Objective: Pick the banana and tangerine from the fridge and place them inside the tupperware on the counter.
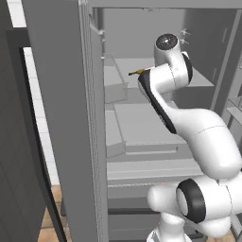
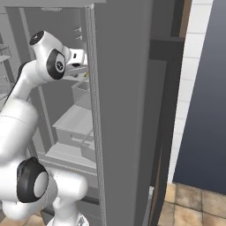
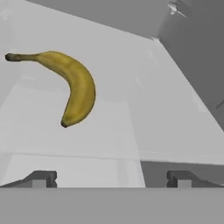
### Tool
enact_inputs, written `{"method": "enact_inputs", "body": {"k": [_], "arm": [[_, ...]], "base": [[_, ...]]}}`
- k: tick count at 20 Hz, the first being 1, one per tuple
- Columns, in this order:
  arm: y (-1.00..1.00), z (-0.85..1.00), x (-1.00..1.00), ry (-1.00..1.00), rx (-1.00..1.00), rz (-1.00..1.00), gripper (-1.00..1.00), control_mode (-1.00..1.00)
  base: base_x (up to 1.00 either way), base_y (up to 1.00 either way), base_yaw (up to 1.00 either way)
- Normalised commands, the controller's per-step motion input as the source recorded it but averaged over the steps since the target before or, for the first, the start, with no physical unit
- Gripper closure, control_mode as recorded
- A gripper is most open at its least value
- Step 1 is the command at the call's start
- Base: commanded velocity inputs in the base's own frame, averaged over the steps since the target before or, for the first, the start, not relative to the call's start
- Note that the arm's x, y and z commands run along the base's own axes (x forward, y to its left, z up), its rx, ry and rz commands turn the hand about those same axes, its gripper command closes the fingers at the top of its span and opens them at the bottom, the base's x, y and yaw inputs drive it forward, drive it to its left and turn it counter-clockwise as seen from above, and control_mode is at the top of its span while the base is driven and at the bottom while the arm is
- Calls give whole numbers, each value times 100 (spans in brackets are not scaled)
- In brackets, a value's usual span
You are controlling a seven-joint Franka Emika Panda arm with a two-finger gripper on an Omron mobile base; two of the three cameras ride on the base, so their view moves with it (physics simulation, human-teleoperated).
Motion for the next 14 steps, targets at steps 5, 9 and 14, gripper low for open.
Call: {"method": "enact_inputs", "body": {"k": [5,9,14], "arm": [[0,-5,41,0,0,1,-100,-100],[0,-18,34,0,0,1,-100,-100],[0,-19,33,0,4,0,-100,-100]], "base": [[0,0,0],[0,0,0],[0,0,0]]}}
